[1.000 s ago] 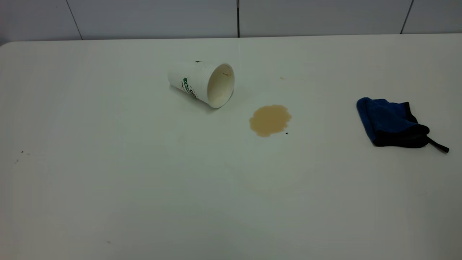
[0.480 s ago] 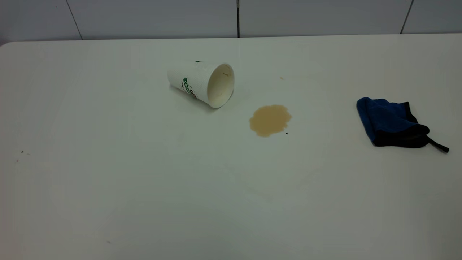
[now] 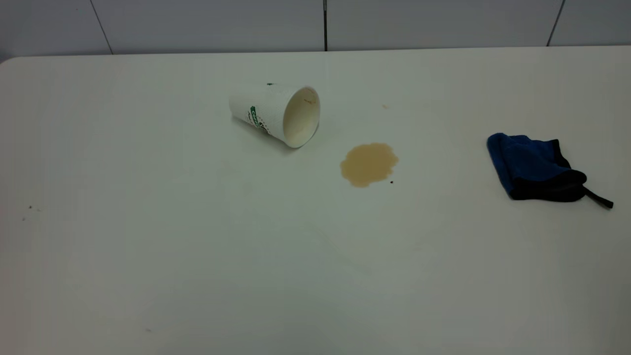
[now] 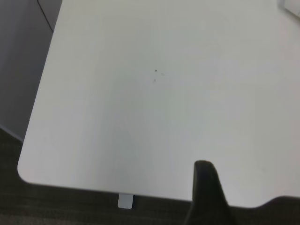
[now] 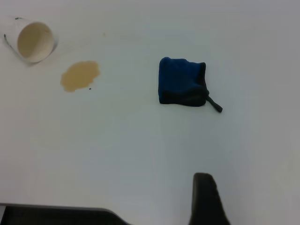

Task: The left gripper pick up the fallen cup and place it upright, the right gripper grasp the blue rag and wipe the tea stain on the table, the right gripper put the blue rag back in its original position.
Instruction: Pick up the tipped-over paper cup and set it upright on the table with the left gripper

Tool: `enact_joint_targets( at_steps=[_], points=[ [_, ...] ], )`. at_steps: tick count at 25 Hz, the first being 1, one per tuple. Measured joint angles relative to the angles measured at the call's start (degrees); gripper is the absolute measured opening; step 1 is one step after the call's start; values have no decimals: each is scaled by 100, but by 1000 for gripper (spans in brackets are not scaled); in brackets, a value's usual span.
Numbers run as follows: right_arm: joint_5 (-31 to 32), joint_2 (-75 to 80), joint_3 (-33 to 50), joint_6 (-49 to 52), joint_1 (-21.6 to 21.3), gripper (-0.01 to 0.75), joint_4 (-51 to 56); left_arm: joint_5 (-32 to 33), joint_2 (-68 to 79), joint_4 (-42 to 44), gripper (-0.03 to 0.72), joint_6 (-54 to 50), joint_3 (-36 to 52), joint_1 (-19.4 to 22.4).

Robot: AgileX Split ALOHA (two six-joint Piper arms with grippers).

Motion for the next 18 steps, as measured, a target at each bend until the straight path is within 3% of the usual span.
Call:
enact_joint_targets(
  at_steps=[7,12,18],
  points=[
    [0,0,0,0,0,526,0,-1296,2211,0,510,210,-215,0],
    [0,0,0,0,0,526,0,-1644,4086,96,510,204,-1007,-73],
    [0,0,0,0,0,526,0,-1770,6261,502,510,198,-2449,-990]
  ],
)
